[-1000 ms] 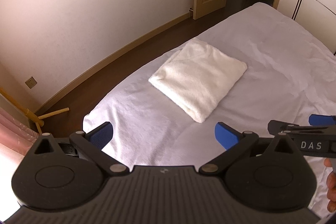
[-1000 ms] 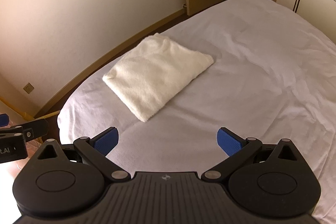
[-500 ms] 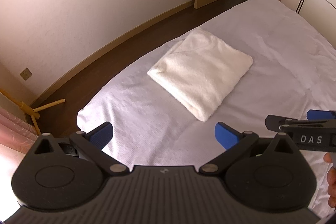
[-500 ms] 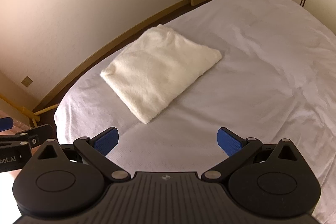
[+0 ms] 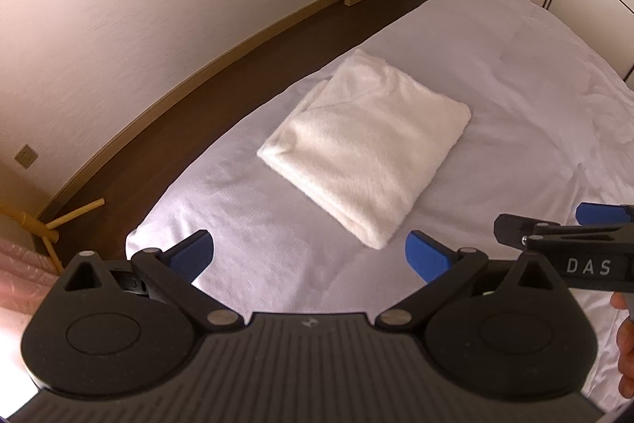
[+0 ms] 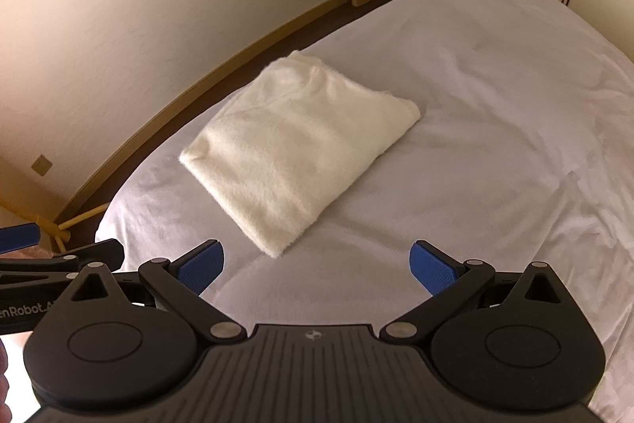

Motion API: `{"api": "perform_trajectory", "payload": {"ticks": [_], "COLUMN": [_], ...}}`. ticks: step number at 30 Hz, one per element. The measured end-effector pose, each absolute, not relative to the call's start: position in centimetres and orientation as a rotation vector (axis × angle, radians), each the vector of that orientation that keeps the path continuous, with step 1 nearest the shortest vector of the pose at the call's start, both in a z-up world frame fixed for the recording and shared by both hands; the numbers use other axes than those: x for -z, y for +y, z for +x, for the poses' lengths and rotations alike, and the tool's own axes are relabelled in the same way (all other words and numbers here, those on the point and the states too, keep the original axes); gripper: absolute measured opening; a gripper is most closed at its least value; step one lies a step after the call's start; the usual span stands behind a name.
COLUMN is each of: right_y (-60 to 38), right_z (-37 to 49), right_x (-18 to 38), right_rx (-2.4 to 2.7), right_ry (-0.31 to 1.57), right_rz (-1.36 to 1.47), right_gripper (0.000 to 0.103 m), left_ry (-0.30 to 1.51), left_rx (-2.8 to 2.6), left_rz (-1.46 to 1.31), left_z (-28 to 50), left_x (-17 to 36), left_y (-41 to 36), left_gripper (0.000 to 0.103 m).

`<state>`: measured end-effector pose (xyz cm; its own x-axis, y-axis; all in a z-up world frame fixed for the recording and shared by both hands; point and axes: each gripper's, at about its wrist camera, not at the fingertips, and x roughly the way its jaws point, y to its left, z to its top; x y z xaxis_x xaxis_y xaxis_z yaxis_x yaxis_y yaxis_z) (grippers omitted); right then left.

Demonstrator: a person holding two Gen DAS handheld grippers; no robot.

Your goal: Fold clothes

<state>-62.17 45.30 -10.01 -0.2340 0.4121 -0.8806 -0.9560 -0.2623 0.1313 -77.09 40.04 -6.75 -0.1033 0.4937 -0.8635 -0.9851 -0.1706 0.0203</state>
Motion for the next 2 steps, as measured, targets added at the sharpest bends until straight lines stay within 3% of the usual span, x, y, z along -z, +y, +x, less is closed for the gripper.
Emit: {"api": "perform_trajectory", "payload": {"ticks": [2], "right_y": [45.56], "right_z": [-62.34], "right_x": [9.98], "right_rx": [-1.682], "right_ry": [0.879], "right_rz": [-0.91], "right_gripper": [0.103], "left_ry": [0.771], "left_rx": [-1.569], "left_rz": [-0.879], "left_z": [-77.52], "left_x": [6.72], "left_y": [40.62], "left_gripper": [0.102]}}
